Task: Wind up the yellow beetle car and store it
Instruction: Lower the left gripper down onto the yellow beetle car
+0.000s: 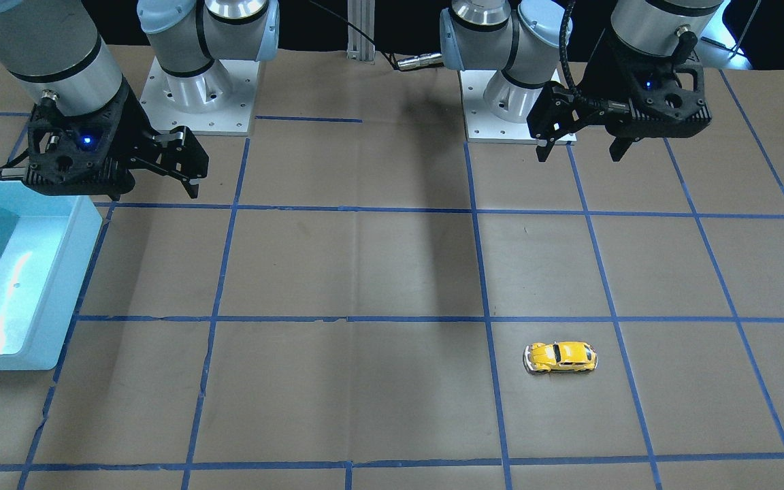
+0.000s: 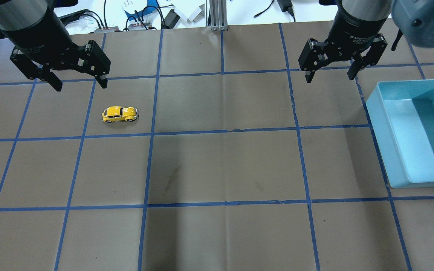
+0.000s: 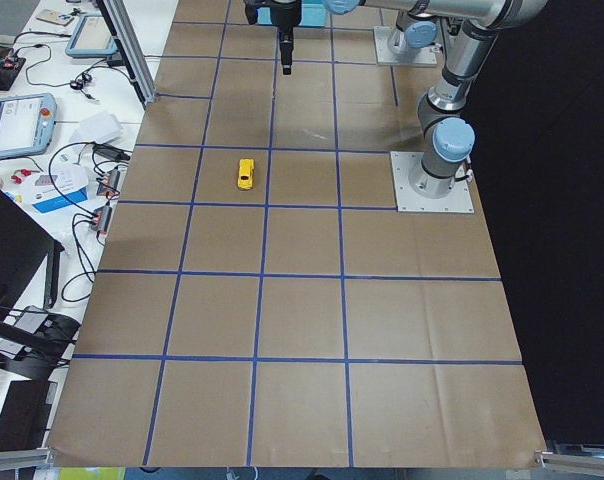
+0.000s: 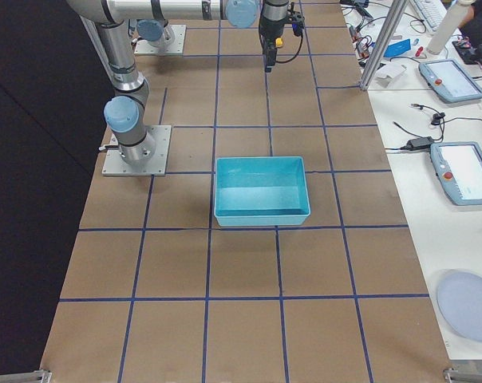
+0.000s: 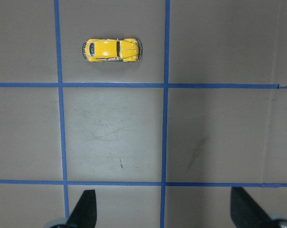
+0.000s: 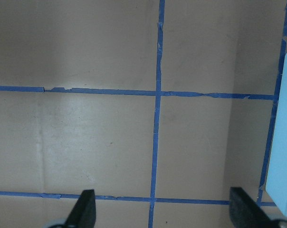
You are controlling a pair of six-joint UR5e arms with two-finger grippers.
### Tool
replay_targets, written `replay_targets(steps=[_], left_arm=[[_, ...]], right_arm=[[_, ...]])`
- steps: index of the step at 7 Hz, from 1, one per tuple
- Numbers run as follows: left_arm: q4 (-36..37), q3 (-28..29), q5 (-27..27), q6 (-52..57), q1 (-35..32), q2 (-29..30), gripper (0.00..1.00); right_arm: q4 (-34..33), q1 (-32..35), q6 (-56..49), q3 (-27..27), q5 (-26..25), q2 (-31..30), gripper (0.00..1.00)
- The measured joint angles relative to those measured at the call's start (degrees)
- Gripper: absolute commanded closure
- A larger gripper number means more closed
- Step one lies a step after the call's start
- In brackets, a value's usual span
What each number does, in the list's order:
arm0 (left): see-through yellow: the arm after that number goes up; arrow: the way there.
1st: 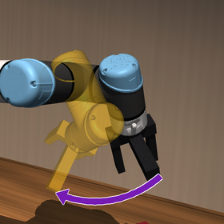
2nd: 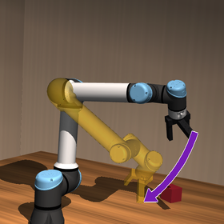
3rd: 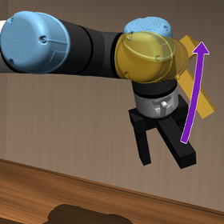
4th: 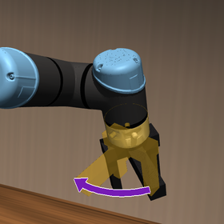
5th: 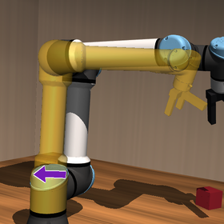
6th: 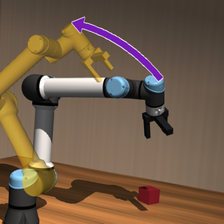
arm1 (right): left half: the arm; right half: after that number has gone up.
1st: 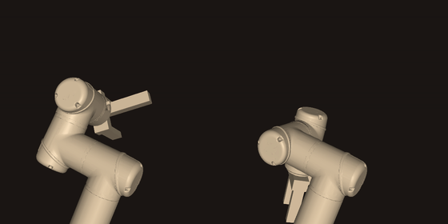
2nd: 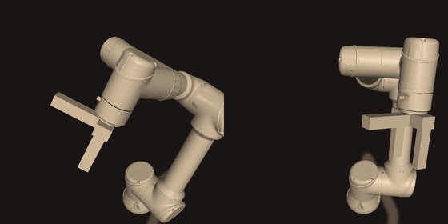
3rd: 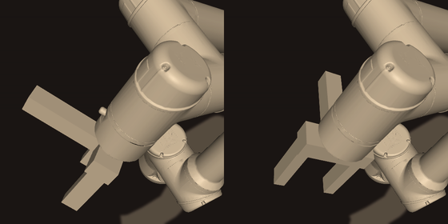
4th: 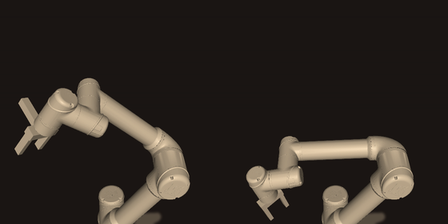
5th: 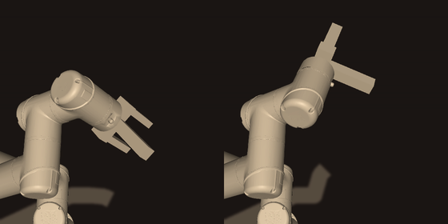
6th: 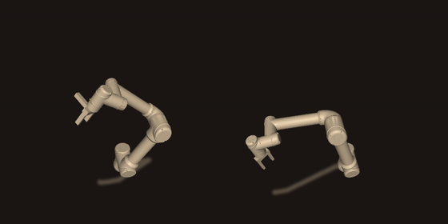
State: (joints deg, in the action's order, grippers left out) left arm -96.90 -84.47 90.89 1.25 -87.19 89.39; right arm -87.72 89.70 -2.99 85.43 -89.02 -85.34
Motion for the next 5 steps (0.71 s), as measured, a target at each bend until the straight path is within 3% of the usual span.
replay_targets(steps=[5], left_arm=[[-0.2,-0.4,-0.1,0.0,0.3,0.6,0.0]], right_arm=[[0.0,-0.1,0.0,0.1,0.0,0.0,0.0]])
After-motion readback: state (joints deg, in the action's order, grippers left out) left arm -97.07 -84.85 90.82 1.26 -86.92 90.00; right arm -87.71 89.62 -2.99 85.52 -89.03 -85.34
